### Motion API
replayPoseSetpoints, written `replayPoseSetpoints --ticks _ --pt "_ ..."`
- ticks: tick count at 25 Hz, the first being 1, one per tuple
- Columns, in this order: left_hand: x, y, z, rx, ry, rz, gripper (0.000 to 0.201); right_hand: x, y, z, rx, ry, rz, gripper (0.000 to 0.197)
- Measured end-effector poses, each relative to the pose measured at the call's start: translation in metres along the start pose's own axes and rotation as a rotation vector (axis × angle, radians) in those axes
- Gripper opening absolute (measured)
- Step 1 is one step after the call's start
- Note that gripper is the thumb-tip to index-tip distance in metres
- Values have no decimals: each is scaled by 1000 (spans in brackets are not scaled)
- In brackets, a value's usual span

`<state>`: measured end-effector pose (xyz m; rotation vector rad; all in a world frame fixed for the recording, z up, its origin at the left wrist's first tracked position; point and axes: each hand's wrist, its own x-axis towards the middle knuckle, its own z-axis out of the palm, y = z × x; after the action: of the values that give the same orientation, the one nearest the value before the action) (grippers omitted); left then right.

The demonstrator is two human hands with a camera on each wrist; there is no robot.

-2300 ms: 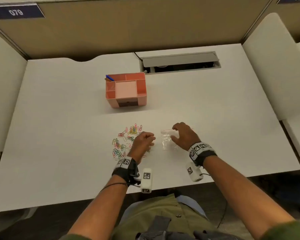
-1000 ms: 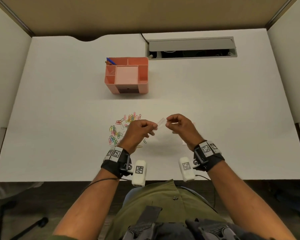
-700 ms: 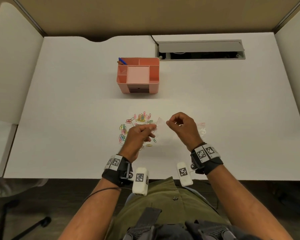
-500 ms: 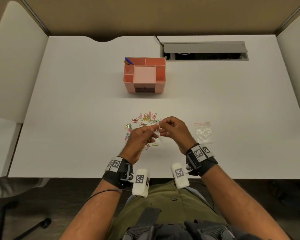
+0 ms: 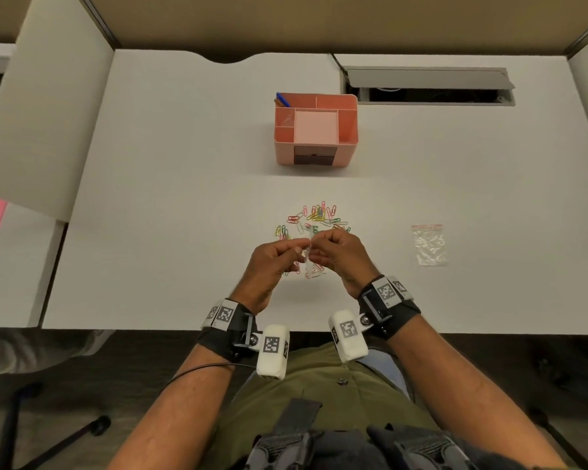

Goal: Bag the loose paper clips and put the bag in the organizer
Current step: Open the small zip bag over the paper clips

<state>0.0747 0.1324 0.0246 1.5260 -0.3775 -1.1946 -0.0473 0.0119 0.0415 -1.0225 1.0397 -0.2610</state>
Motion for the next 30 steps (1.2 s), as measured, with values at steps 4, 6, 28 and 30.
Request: replayPoseSetpoints --ticks 4,6,28,30 --pt "-2 -3 -7 -88 134 -35 20 0 8 14 -68 8 -55 8" --pt "-1 -2 -8 -79 199 -35 21 2 11 19 -118 18 -105 9" --pt "-3 -13 -53 203 415 -2 9 28 35 73 181 -267 196 11" --pt "-4 -15 -60 235 410 -13 11 29 39 80 249 -303 256 13"
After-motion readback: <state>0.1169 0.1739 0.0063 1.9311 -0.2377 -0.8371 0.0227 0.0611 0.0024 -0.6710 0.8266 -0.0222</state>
